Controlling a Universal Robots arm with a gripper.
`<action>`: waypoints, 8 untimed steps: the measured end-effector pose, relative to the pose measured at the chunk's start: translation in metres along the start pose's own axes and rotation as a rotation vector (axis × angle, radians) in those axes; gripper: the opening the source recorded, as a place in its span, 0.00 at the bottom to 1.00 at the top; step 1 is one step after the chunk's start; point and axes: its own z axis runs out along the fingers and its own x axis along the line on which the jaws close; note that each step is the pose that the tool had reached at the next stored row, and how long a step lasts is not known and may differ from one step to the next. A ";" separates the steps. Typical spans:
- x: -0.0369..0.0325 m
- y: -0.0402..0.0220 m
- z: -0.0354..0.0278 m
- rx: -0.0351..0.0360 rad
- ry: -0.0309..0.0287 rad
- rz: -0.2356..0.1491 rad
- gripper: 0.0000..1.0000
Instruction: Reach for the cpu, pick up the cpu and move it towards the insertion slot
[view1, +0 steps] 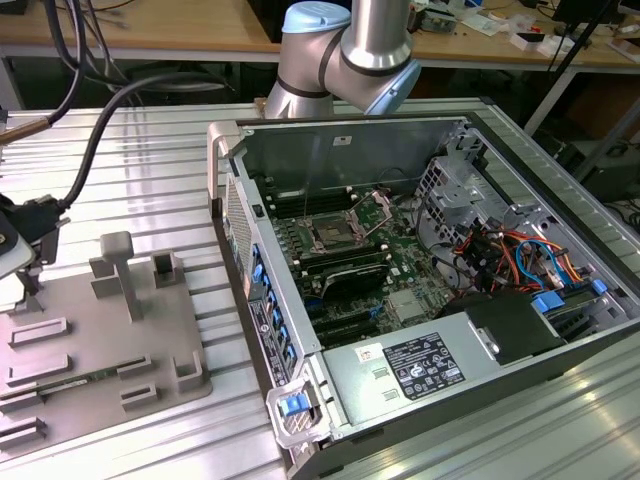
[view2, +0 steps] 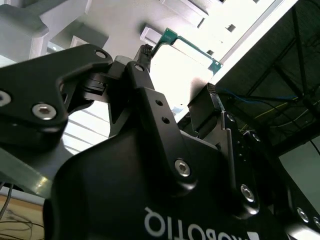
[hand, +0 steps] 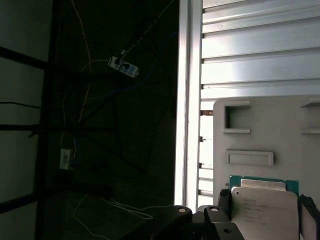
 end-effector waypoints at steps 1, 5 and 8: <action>0.0000 0.0000 -0.0006 0.0000 0.0001 0.000 0.55; -0.0001 0.0002 -0.0037 0.0001 0.0011 0.000 0.55; 0.0000 0.0004 -0.0074 0.0000 0.0011 0.000 0.55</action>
